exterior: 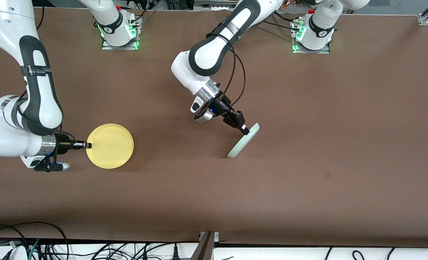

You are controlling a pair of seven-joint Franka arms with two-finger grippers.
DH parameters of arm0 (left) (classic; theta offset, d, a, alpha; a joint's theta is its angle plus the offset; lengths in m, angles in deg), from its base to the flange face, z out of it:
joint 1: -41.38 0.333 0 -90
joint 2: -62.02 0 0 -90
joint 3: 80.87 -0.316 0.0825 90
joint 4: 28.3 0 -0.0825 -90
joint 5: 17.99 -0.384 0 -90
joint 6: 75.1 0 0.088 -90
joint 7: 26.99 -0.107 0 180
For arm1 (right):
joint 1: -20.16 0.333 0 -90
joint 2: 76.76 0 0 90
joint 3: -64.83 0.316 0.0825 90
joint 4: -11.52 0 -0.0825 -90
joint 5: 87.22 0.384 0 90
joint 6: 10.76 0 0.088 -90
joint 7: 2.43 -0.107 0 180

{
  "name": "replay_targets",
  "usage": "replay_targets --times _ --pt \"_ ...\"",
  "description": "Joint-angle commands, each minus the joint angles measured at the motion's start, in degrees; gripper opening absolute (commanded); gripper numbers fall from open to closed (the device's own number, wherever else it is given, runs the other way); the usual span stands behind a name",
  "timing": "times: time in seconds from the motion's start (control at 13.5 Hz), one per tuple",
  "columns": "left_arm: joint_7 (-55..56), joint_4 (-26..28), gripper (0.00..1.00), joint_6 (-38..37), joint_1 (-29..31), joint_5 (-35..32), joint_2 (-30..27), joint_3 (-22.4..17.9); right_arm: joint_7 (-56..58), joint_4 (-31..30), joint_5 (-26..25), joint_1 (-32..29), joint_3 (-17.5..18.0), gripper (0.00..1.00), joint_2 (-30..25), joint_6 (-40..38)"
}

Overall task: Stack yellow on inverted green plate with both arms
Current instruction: 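Lift the green plate with the left gripper and flip it over, then lower the inverted green plate onto the table center with the left gripper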

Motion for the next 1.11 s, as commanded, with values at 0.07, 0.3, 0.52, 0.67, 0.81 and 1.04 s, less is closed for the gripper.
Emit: replay_targets --times 0.07,0.3,0.52,0.67,0.81,1.04 --pt "2.20 -3.11 0.00 -2.61 -3.10 -1.82 4.27 -1.99 -0.74 0.05 -0.15 -0.58 0.39 0.00 -0.33 -0.84" --pt "4.14 -3.11 0.00 -2.61 -4.16 -1.73 4.71 -1.99 -0.75 -0.04 -0.15 -0.49 0.39 0.00 -0.33 -0.84" --pt "5.11 -3.03 0.00 -2.70 -5.74 -1.65 5.68 -1.90 -0.66 -0.04 -0.15 -0.58 0.39 0.00 -0.32 -0.84" --pt "8.24 -2.94 0.00 -2.70 -6.62 -1.39 6.12 -1.81 -0.75 -0.04 -0.15 -0.49 0.39 0.00 -0.32 -0.84" --pt "10.38 -2.94 0.00 -2.61 -7.50 -1.30 6.82 -1.72 -0.66 -0.04 -0.15 -0.67 0.39 0.00 -0.32 -0.84" --pt "13.35 -2.67 0.06 -2.61 -9.61 -1.38 7.35 -1.72 -0.66 -0.04 -0.15 -0.67 0.39 0.00 -0.24 -0.84"
